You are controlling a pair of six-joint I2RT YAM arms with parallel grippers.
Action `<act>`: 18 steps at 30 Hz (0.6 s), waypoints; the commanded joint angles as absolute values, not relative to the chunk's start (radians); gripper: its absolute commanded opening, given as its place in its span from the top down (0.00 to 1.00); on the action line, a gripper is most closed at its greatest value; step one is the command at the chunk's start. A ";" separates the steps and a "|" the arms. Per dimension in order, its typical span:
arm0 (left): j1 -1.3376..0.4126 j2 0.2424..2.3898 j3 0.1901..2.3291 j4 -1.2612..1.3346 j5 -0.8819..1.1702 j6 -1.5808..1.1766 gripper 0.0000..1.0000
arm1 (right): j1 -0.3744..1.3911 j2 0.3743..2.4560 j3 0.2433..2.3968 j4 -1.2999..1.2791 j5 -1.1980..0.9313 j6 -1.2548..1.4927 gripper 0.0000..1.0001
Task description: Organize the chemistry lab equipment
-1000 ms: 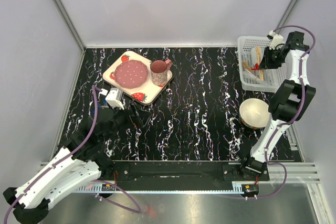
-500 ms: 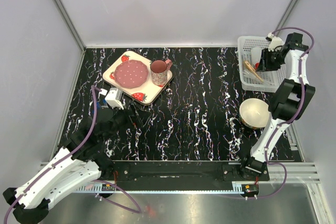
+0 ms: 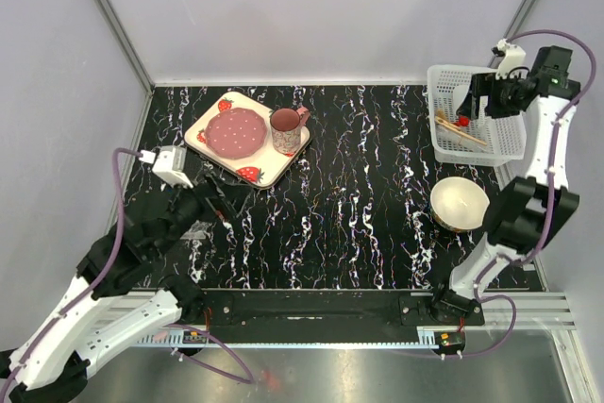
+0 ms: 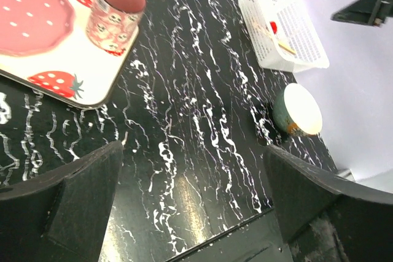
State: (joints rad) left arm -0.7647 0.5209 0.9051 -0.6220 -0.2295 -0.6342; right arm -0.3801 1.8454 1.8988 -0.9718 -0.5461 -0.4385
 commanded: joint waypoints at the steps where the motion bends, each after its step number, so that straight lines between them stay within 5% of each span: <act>1: -0.759 0.537 1.061 -0.744 -0.351 -0.578 0.01 | -0.377 1.629 1.812 -0.931 -0.660 -0.422 0.06; 18: -0.761 0.578 1.397 -1.058 -0.531 -0.500 0.01 | -0.377 1.031 1.493 -0.660 -0.540 -0.115 0.00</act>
State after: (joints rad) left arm -0.7647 0.5594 1.3563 -1.0153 -0.4839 -0.5369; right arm -0.3798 1.1309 1.5146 -0.7872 -0.6060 -0.2638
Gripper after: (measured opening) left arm 0.984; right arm 0.994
